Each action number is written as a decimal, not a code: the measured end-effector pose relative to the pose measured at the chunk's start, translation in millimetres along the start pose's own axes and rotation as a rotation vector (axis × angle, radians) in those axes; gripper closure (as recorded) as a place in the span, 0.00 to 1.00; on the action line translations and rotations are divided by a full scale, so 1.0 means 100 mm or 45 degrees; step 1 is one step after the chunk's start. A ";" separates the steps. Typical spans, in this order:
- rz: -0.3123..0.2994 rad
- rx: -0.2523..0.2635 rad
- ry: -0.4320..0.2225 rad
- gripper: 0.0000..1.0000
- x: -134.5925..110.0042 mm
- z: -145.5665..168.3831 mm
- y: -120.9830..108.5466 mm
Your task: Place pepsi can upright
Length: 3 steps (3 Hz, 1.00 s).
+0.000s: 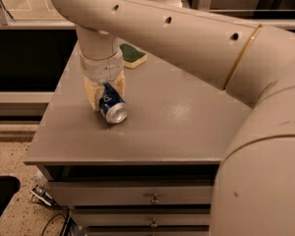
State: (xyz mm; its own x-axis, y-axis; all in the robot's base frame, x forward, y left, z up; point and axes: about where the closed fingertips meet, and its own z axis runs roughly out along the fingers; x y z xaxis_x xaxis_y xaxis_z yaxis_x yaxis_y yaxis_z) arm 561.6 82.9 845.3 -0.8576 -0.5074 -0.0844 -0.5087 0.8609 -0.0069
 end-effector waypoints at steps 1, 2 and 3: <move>-0.001 -0.002 -0.006 1.00 -0.01 0.00 0.01; -0.028 0.004 -0.086 1.00 -0.02 -0.17 -0.09; -0.068 0.017 -0.263 1.00 0.03 -0.49 -0.25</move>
Offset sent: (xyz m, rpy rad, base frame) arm 0.0114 -0.0223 0.0451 0.0623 -0.1379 0.0539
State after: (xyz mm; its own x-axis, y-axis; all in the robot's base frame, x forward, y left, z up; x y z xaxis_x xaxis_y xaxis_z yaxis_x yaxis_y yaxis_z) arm 567.9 58.4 894.0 -0.7949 -0.5350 -0.2862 -0.5508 0.8341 -0.0297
